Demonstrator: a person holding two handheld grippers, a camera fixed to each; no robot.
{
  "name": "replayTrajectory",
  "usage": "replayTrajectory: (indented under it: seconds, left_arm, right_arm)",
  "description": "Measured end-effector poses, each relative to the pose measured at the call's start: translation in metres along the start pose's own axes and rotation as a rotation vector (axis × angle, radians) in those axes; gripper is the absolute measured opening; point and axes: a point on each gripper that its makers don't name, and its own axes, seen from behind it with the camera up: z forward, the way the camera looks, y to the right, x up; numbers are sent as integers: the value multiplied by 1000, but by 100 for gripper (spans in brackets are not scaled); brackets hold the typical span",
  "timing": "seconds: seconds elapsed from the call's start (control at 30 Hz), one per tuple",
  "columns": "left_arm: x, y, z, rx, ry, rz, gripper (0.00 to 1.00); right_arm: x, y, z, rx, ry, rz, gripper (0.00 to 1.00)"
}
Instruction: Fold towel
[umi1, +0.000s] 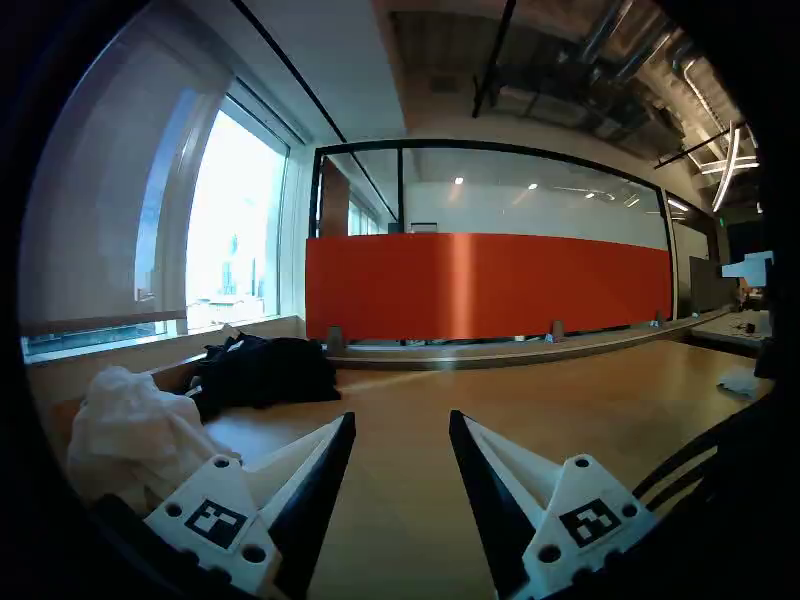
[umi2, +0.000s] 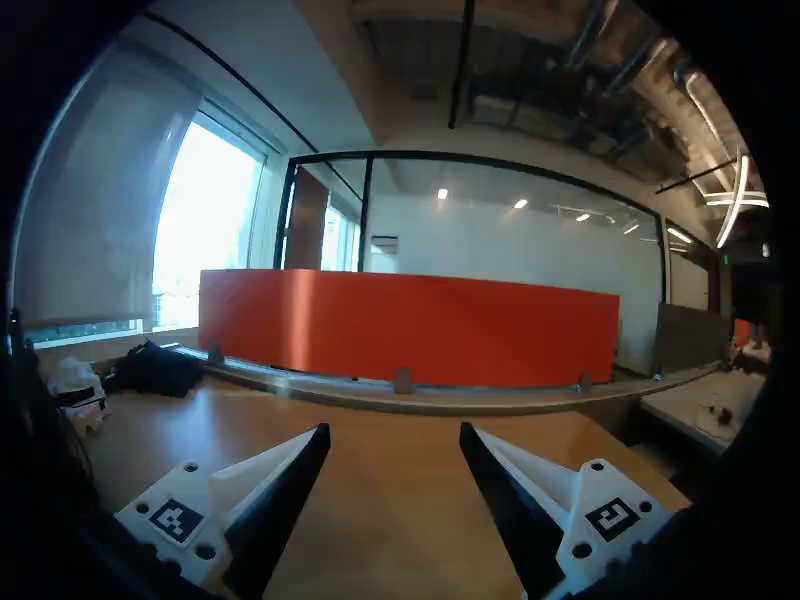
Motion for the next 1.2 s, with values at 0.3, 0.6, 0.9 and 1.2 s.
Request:
replayTrajectory:
  seconds: [0.3,0.6,0.9,1.2]
  left_arm:
    - [-1,0,0,0,0,0,68]
    - [0,0,0,0,0,-1,68]
    - [0,0,0,0,1,-1,68]
    - [-1,0,0,0,1,-1,68]
  right_arm:
    - [-17,10,-2,-34,19,9,100]
    - [-54,32,-8,-83,8,77,100]
    - [-85,55,-11,-119,-6,55,100]
    - [-103,62,-12,-118,-1,57,100]
